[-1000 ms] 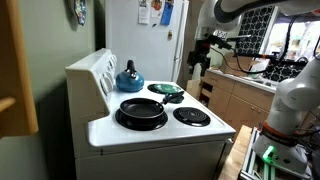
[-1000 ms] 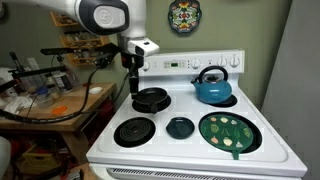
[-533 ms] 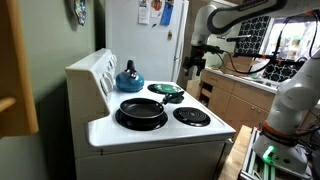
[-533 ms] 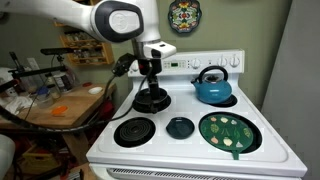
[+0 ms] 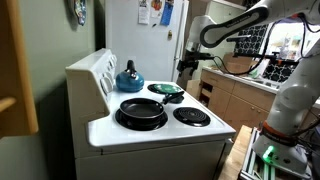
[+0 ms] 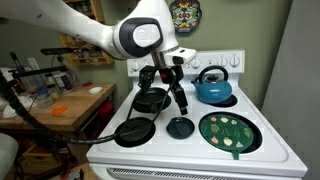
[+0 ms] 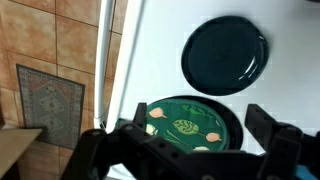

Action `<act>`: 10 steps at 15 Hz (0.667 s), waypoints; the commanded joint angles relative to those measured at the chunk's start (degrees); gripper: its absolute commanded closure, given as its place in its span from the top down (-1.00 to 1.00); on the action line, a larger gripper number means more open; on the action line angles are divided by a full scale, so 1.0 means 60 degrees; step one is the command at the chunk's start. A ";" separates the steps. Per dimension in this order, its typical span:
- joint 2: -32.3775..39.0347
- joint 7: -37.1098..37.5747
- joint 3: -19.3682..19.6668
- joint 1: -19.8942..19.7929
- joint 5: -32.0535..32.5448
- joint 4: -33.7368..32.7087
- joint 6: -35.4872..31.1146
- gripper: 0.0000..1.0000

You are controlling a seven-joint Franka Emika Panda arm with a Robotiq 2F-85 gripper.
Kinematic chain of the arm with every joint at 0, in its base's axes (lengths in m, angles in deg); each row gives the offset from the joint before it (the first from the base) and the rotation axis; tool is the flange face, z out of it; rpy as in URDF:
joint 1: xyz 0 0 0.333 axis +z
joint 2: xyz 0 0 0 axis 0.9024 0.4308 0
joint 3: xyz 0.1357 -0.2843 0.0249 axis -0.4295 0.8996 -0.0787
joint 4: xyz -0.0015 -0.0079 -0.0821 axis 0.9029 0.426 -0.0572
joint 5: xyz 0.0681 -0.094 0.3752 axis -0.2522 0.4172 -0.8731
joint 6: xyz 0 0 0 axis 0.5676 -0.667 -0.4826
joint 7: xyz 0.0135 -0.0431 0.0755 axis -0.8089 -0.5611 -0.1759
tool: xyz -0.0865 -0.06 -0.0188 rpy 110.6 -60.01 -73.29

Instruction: Use the green pot holder to move the blue kettle forwards.

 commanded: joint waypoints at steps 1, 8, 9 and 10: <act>-0.0034 0.0021 0.0142 0.0162 0.0037 -0.0019 0.0044 1.00; -0.0009 0.0076 0.0050 0.0125 0.0398 -0.0012 -0.0031 1.00; 0.0253 0.0244 0.0087 -0.0056 0.0765 -0.0168 0.0012 1.00; 0.0528 0.0347 0.0180 -0.0243 0.1173 -0.0309 -0.0115 1.00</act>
